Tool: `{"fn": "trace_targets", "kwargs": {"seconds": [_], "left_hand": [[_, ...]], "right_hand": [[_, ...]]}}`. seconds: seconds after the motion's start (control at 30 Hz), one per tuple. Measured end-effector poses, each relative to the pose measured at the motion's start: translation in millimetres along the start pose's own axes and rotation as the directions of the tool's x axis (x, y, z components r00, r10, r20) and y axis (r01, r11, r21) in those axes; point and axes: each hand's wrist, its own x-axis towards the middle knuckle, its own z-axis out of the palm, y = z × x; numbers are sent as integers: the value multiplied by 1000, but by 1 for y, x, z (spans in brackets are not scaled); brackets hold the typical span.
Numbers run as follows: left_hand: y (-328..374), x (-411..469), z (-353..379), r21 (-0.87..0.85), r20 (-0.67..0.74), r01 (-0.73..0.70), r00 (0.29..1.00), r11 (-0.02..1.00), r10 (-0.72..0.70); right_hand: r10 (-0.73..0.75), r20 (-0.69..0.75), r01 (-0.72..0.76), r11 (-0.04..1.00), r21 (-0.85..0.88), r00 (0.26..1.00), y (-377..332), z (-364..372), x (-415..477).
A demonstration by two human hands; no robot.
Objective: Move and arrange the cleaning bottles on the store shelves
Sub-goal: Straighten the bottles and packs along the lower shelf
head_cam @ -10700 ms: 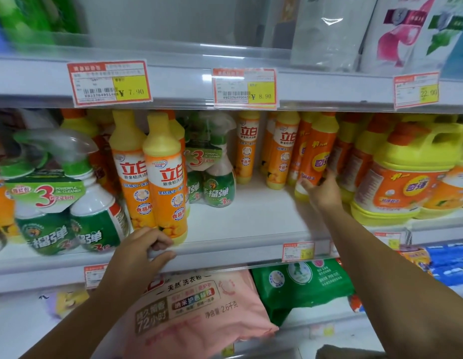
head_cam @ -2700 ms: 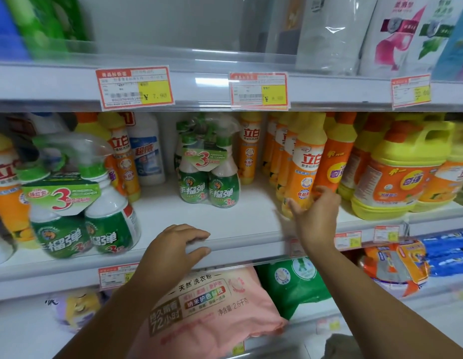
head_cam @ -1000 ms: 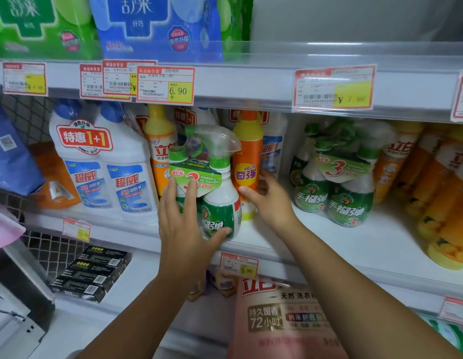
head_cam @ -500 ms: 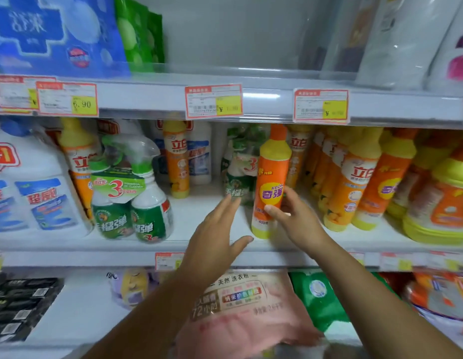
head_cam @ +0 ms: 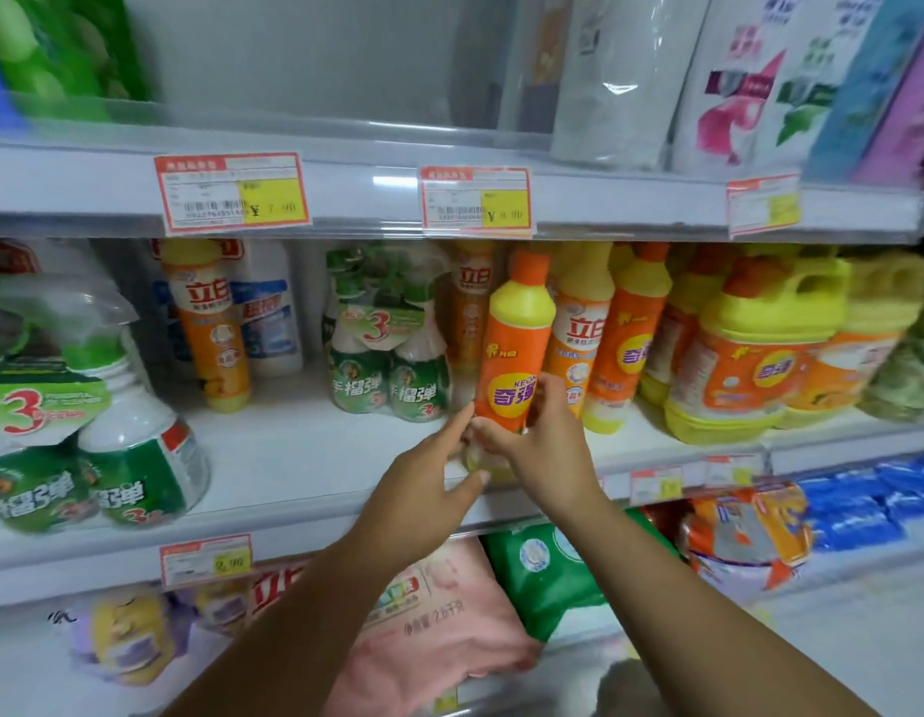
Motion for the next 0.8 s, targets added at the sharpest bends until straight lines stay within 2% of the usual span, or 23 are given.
{"fn": "trace_targets", "kwargs": {"seconds": [0.07, 0.23, 0.37, 0.6, 0.8], "left_hand": [[-1, -1, -2, 28, 2, -6, 1000, 1000, 6], [-13, -3, -25, 278, -20, 30, 999, 960, -25], [-28, -10, -39, 412, -5, 66, 997, 909, -71], [-32, -18, -43, 450, 31, 86, 993, 889, -112], [-31, -18, -39, 495, 59, 88, 989, 864, -135]], "right_hand": [[-26, -54, 25, 999, -23, 998, 3, -7, -3], [-54, -182, 56, 998, 7, 982, 2, -42, -9], [-10, -249, 24, 998, 50, 969, 16, -75, -10], [77, -323, -49, 994, 95, 943, 36, -99, 1], [89, -295, -67, 994, 86, 951, 48, -96, 12]]}}
